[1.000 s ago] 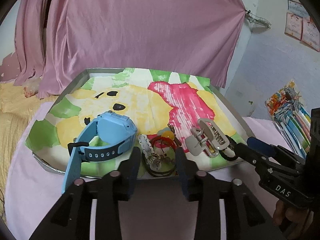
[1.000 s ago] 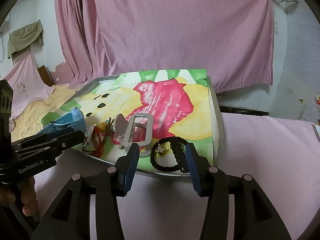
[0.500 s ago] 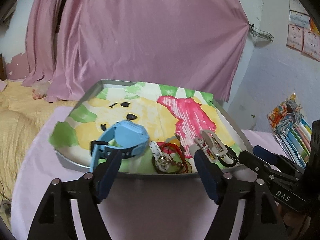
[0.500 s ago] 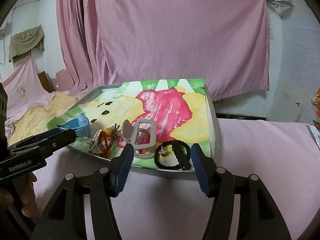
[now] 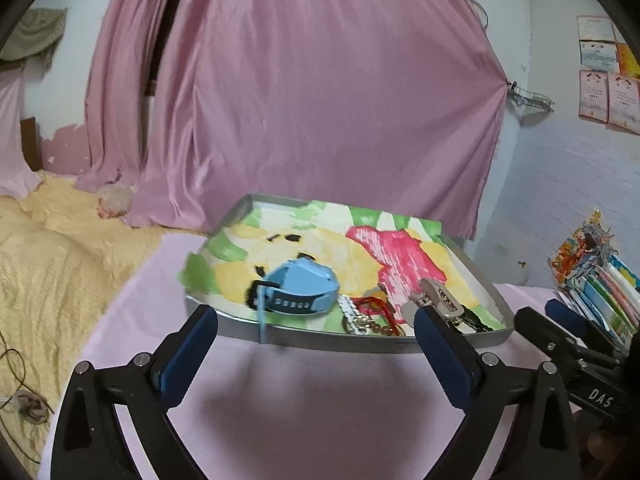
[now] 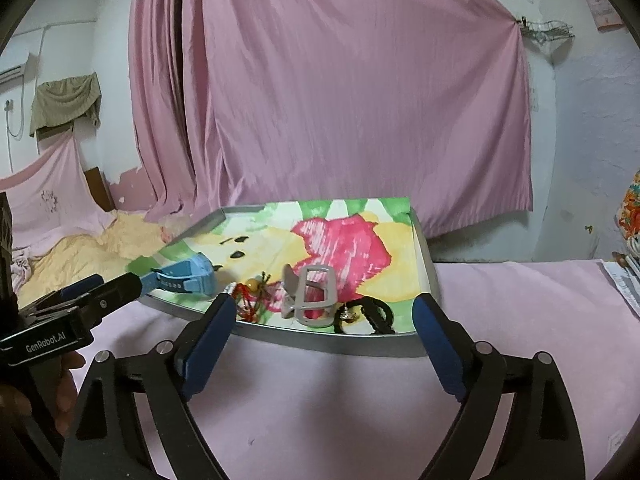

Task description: Organize jewelry

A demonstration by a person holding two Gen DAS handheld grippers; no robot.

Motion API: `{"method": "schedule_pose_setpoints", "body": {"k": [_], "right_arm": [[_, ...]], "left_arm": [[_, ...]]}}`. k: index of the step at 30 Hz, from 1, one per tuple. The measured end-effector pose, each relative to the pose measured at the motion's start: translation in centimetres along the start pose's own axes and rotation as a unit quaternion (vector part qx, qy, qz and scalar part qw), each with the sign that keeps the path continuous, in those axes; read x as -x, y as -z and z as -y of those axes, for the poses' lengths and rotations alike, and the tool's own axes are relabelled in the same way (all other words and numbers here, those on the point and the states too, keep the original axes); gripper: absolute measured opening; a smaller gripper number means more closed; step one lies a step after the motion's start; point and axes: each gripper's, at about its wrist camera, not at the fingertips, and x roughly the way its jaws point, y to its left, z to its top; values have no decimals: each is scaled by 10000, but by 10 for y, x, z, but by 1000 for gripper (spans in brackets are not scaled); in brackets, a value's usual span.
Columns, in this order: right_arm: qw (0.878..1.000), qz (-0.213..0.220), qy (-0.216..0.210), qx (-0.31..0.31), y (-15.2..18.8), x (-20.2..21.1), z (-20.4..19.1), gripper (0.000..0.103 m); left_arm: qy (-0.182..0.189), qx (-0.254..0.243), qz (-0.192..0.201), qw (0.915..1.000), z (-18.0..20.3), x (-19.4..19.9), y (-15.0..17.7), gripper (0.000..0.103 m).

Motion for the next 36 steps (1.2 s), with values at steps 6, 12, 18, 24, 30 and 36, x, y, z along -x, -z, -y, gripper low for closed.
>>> {"method": "schedule_pose_setpoints", "body": {"k": [6,12,18,24,30,36], "right_arm": [[9998,191,-28,-6,6,22,-8,89],[9995,307,-28,-38,21,47,-14,92],[9989,472,-54,-14,37,78,-21,101],[9974,716,-72,88,52,115,-30,101],[9961,871,-76,132,73,144,-38,101],[9950,989,-4,103,94,170,-40,101]], "left_arm": [[-177,-34,162,9997,-9,22,8,101],[-285,-44,289,9992,-18,52,20,102],[-347,9,395,9986,-23,83,33,102],[-373,-32,603,9975,-28,119,53,102],[-428,-83,772,9961,-31,148,72,102],[-539,-129,943,9940,-32,173,96,102]]}}
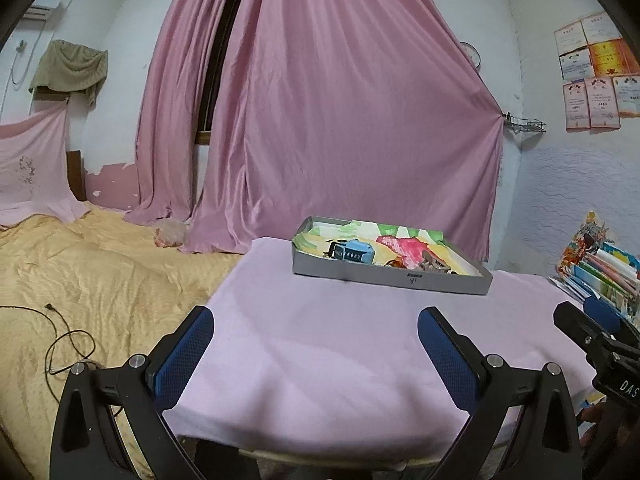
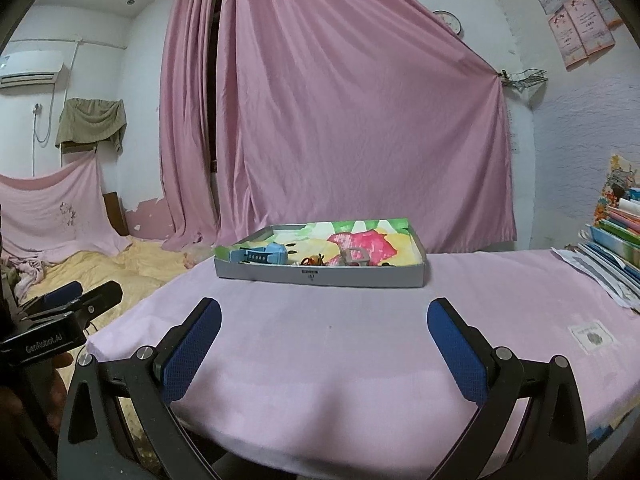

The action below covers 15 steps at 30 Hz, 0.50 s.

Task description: Organize jewelry

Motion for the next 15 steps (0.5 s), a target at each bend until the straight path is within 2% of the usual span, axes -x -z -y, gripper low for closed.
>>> {"method": "schedule_pose_setpoints", "body": {"k": [4,15], "right_arm": [[9999,40,30,-103,8,14,3,101],[9999,-62,-14,-111,13,11,6,101]], "left_arm": [[-43,-30,40,10000,-1,9,9,102],[-80,-128,77,9999,-2,14,13,102]]}}
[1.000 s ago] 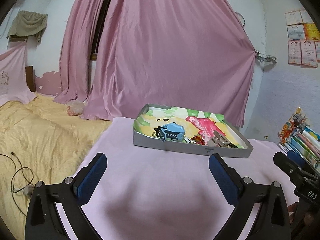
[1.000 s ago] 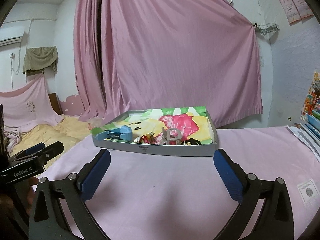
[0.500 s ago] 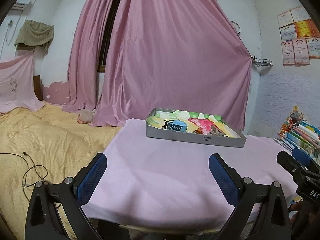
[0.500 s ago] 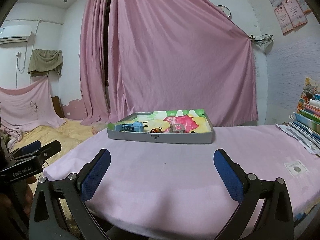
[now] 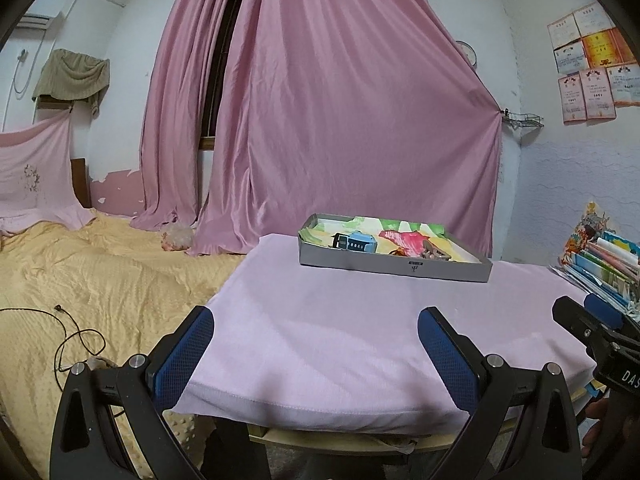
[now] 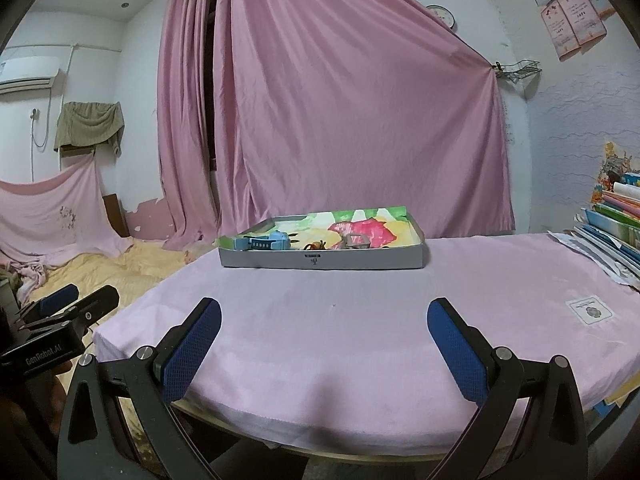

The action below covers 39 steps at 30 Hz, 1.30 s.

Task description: Organize jewelry

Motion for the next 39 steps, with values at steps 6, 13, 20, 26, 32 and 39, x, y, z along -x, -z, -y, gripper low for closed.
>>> {"method": "schedule_pose_setpoints", "body": {"k": [6,13,20,26,32,39], "right_arm": [[10000,-37,-26,-11,0,-3,1,101],[10000,-63,-45,-42,0,-5,2,101],[10000,-57,-37,-57,1,-5,-3,101],[10000,-62,-34,-57,1,-5,-3,101],[9999,-73,-35,-64,1,-6,-4,101],[9999,-78,-39,-65,1,-6,-3,101]], "left_arm": [[-17,-2,-9,10000,0,1,0,102],[-44,-9,-11,10000,-1,1,0,102],[-53,-9,-6,10000,-1,1,0,102],[-64,19,-12,10000,-3,0,0,102],[-70,-3,-15,10000,-3,0,0,102],[-80,7,-12,10000,-4,-1,0,102]]}}
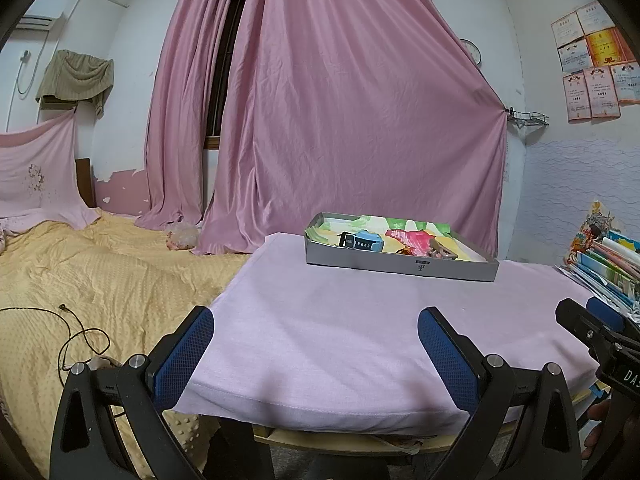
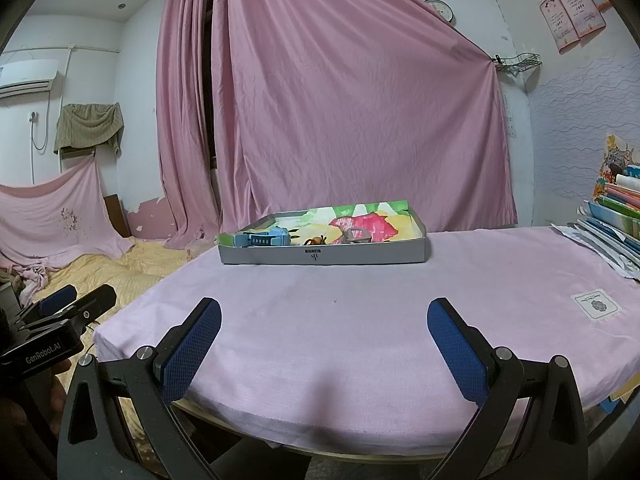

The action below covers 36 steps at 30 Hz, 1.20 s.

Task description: Organize jewelry

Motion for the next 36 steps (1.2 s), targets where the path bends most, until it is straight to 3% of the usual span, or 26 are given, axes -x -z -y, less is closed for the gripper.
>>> {"method": "schedule_pose_setpoints", "body": {"k": [36], "right_arm": [[10000,-6,-3,-17,0,-1,0,101]], "left_arm": [[-10,-8,-1,10000,-2,-1,0,102]]}}
